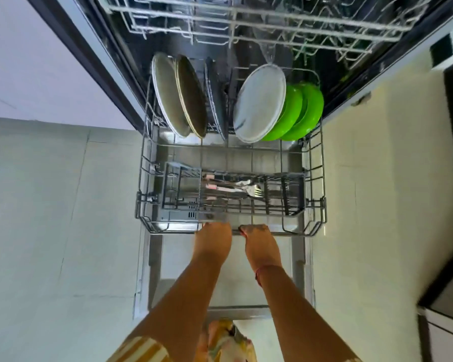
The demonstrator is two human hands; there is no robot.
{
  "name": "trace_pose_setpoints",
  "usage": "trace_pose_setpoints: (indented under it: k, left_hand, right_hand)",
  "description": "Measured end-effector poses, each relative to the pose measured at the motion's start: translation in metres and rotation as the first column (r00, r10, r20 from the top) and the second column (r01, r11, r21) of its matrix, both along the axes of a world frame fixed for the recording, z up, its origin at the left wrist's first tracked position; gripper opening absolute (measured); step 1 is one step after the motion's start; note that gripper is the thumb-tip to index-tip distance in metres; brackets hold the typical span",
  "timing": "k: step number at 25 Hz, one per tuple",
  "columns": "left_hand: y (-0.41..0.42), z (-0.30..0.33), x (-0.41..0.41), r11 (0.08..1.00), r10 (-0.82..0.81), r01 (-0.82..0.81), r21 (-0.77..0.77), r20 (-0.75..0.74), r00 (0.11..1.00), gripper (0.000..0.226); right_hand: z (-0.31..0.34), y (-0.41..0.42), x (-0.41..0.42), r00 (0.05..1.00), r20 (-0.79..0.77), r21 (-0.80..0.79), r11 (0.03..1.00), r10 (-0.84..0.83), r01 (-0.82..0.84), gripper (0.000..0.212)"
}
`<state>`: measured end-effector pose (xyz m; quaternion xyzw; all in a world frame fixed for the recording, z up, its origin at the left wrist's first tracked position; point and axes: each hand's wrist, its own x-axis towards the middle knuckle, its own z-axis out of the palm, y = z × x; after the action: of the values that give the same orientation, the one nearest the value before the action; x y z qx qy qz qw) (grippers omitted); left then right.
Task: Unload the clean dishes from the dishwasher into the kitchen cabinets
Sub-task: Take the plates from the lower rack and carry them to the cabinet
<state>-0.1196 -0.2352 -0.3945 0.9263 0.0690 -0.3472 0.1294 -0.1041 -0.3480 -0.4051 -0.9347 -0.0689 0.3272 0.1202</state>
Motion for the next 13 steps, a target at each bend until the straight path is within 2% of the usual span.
trace_pose_setpoints:
  k: [8,13]
  left_hand:
    - [-0.028,0.004,-0.096,0.998,-0.053,0.052,-0.025,-0.079,0.995,0.022]
    - [-0.034,0.001,-0.128,0.996,-0.058,0.052,-0.066,-0.090,0.994,0.024]
  right_hand:
    - [0.000,-0.029,-0.098,0.998,-0.067,-0.058,0.998,0.017,-0.021,0.041]
    - [0.006,-0.031,-0.126,0.994,-0.110,-0.102,0.995,-0.003,-0.008,0.034]
